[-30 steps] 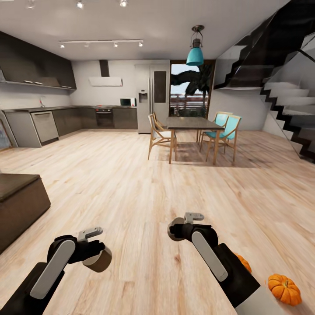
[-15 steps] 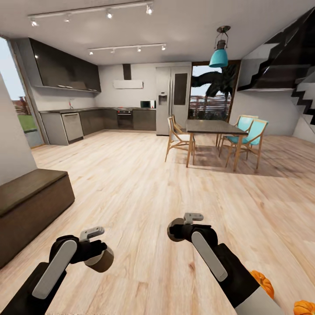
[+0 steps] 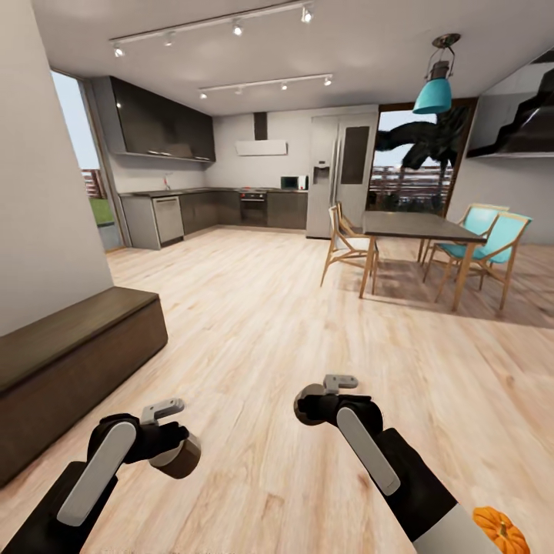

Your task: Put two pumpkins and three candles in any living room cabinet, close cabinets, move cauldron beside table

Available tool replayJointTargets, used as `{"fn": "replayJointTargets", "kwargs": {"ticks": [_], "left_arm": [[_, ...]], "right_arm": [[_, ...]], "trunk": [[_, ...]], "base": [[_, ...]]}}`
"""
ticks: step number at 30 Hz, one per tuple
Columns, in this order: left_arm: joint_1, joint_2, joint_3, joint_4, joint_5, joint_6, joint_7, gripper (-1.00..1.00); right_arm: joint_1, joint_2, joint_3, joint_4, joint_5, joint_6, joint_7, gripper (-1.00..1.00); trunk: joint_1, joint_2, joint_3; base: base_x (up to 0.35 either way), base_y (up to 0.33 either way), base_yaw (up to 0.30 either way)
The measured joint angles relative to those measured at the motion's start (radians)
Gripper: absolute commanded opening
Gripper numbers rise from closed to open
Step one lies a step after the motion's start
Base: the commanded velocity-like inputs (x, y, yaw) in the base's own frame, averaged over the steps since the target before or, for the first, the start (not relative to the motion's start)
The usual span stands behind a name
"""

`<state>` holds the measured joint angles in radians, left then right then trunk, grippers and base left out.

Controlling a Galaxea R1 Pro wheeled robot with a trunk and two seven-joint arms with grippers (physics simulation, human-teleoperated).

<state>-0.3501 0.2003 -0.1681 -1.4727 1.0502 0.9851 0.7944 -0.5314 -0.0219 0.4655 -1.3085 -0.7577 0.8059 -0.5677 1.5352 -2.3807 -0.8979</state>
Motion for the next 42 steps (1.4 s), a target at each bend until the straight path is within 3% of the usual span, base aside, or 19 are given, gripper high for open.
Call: {"fn": "replayJointTargets", "kwargs": {"ticks": [30,42], "left_arm": [[0.0,0.0,0.0,0.0,-0.001,0.0,0.0,-1.0],[0.0,0.0,0.0,0.002,0.0,0.0,0.0,-1.0]], "right_arm": [[0.0,0.0,0.006,-0.002,0.003,0.0,0.001,-1.0],[0.001,-0.001,0.006,-0.005,-0.048,0.0,-0.003,-1.0]], "trunk": [[-0.115,0.21,0.083],[-0.157,0.287,0.117]], "base": [[0.0,0.0,0.262],[0.0,0.0,0.118]]}}
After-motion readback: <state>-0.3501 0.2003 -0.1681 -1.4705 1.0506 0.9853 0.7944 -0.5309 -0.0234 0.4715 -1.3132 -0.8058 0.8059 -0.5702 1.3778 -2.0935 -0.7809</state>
